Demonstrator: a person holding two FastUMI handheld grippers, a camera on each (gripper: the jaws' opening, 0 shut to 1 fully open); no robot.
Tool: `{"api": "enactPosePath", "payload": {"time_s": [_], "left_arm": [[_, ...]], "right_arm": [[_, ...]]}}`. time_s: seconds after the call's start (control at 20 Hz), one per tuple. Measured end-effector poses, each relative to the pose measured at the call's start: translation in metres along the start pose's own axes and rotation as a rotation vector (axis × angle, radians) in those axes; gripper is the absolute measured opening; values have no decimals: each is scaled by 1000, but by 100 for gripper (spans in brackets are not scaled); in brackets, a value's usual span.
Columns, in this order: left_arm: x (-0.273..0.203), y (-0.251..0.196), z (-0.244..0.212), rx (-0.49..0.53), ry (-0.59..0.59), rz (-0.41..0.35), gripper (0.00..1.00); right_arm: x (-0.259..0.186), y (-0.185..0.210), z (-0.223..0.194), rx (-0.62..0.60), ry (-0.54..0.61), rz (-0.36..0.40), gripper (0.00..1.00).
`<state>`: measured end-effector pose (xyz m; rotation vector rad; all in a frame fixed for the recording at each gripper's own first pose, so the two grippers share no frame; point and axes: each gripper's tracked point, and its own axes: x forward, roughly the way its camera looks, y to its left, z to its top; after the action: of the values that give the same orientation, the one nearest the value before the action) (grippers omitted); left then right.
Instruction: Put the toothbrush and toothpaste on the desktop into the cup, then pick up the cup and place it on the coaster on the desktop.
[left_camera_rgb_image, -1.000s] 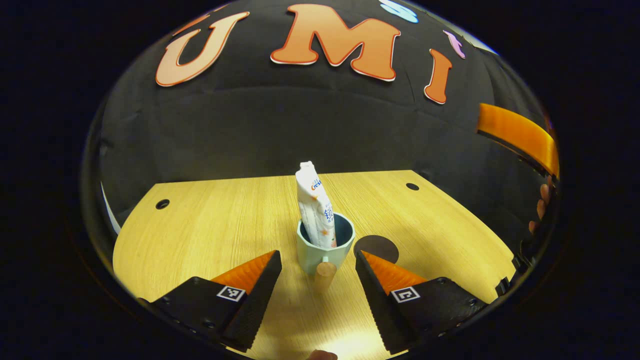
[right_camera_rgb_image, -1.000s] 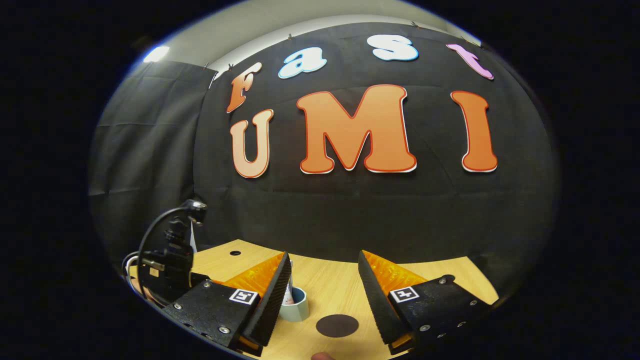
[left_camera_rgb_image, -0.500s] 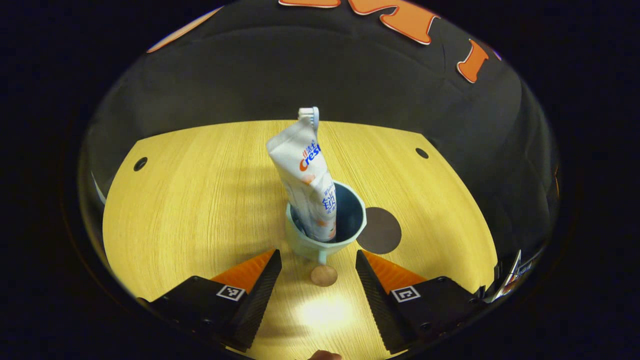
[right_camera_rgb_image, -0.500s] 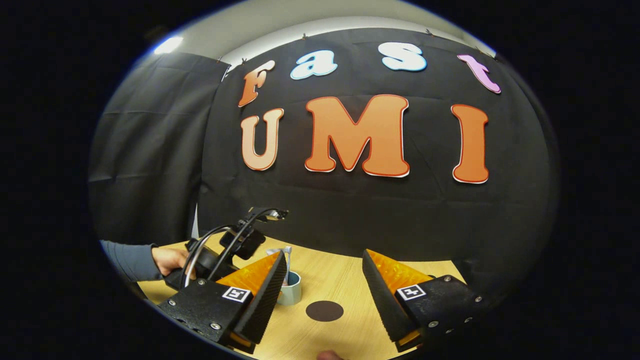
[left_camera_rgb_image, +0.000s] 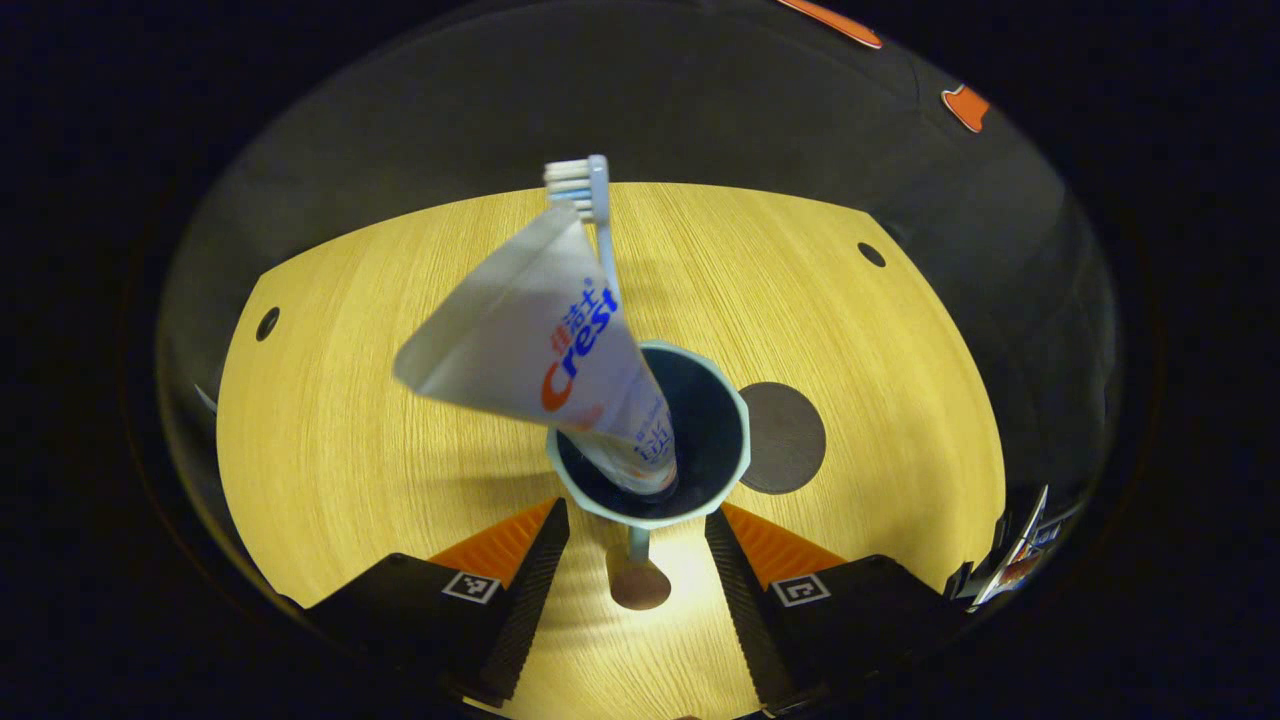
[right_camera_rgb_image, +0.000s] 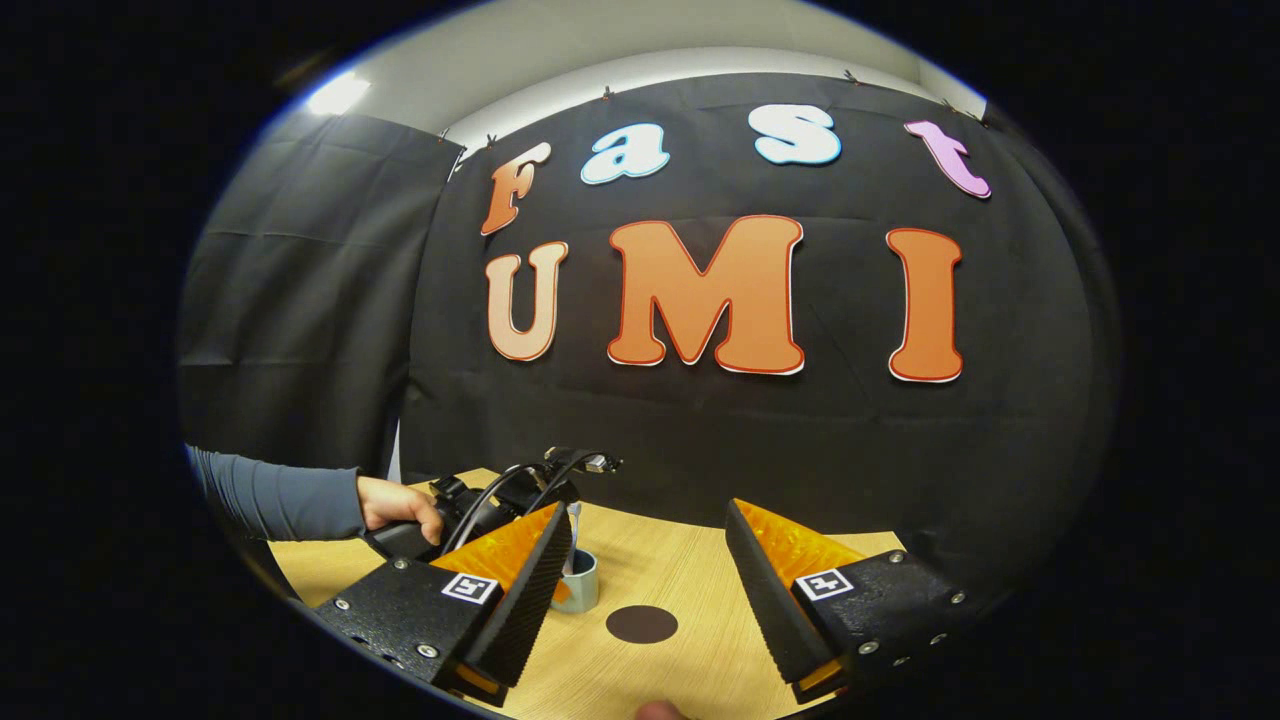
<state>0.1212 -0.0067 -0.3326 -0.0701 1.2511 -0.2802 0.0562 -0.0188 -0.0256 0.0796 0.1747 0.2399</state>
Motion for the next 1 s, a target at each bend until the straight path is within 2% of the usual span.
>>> {"api": "enactPosePath", "payload": {"time_s": [0.05, 0.25, 0.35, 0.4, 0.65, 0.9, 0.95, 1.0], "left_arm": [[5, 1, 2, 3, 13, 12, 83], [7, -1, 0, 13, 38, 43, 71], [2, 0, -3, -5, 51, 54, 57], [2, 0, 0, 1, 42, 61, 27], [-1, -6, 14, 6, 35, 69, 24], [4, -14, 51, 7, -2, 84, 21], [-20, -34, 34, 3, -10, 85, 21], [-32, -20, 16, 3, -10, 82, 21]], "right_arm": [[0, -2, -3, 10, 4, 2, 92], [0, -6, -18, 38, 27, 5, 93], [0, -6, -24, 47, 37, 8, 93], [-1, -6, -25, 54, 38, 12, 93], [-1, -8, -31, 73, 41, 13, 93], [-4, -18, -34, 98, 45, -6, 93], [-4, -21, -34, 106, 43, -16, 93], [-5, -23, -34, 111, 42, -18, 93]]}}
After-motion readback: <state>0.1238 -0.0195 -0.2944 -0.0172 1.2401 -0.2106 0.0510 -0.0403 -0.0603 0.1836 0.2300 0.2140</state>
